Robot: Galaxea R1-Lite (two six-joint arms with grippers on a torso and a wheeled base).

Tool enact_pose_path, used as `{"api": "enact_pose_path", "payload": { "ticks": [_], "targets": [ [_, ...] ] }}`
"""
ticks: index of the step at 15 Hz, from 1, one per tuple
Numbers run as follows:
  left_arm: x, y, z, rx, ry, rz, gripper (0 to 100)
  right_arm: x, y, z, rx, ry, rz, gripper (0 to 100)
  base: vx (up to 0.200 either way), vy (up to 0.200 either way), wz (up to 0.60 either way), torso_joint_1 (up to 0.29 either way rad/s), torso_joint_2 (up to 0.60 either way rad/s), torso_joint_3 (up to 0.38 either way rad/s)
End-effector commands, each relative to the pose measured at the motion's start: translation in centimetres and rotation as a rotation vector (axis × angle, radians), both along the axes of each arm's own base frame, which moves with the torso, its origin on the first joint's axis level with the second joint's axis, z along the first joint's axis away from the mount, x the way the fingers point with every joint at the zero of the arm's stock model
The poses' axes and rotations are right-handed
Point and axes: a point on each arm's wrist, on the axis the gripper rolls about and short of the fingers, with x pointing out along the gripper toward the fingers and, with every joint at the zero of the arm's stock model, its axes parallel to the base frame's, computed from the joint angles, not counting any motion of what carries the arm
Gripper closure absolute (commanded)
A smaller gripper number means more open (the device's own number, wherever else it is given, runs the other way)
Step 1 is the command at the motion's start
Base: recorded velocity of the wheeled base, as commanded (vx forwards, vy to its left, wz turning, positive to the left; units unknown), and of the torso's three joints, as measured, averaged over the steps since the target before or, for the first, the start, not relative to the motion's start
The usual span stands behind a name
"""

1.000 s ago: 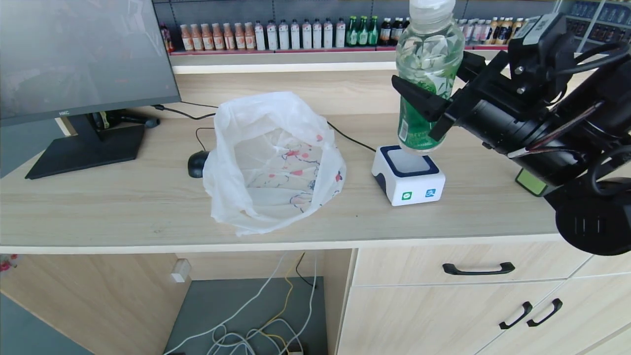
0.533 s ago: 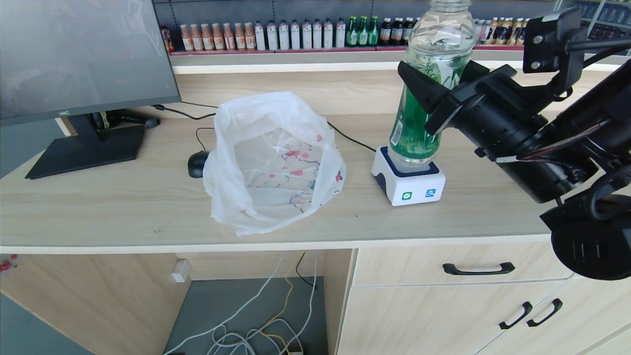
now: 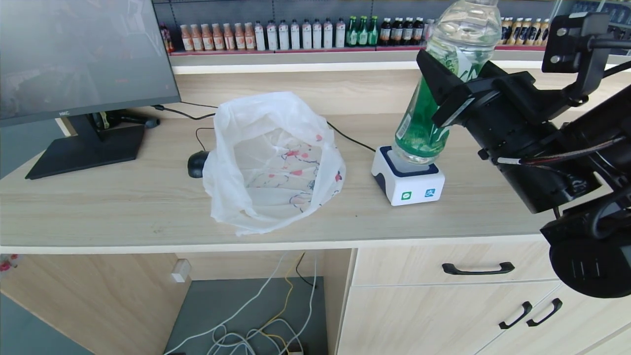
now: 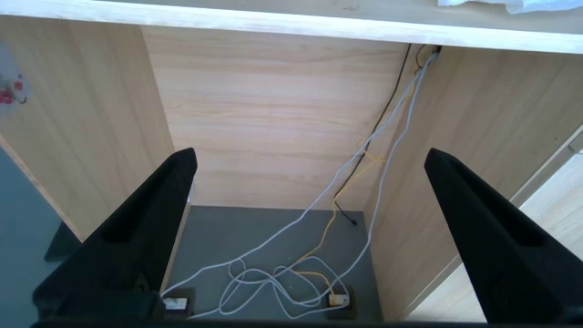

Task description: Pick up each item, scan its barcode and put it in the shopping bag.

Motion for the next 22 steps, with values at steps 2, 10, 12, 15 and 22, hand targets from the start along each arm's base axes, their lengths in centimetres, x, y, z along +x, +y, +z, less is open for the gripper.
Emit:
{"api": "enact_pose_path", "payload": {
  "ticks": [2, 10, 12, 15, 22],
  "targets": [
    [0.0, 0.0, 0.0, 0.001, -0.001, 0.0, 0, 0.0, 0.0, -0.4, -0.002, 0.006, -0.004, 100, 0.0, 0.0, 0.0, 0.0, 0.0, 0.0],
    [0.0, 0.0, 0.0, -0.002, -0.001, 0.0, 0, 2.4, -0.9, 0.4, 0.036, -0.032, -0.05, 100, 0.0, 0.075, 0.0, 0.0, 0.0, 0.002],
    [0.0, 0.0, 0.0, -0.002, -0.001, 0.0, 0, 2.4, -0.9, 0.5, 0.04, -0.039, -0.052, 100, 0.0, 0.2, 0.0, 0.007, 0.0, 0.0],
    [0.0, 0.0, 0.0, -0.002, -0.001, 0.0, 0, 2.5, -1.0, 0.9, 0.046, -0.049, -0.053, 100, 0.0, 0.2, 0.0, 0.006, 0.0, 0.007],
    [0.0, 0.0, 0.0, -0.003, -0.001, 0.0, 0, 2.6, -1.0, 0.8, 0.043, -0.047, -0.054, 100, 0.0, 0.2, 0.0, 0.0, 0.0, 0.002]
  ]
}}
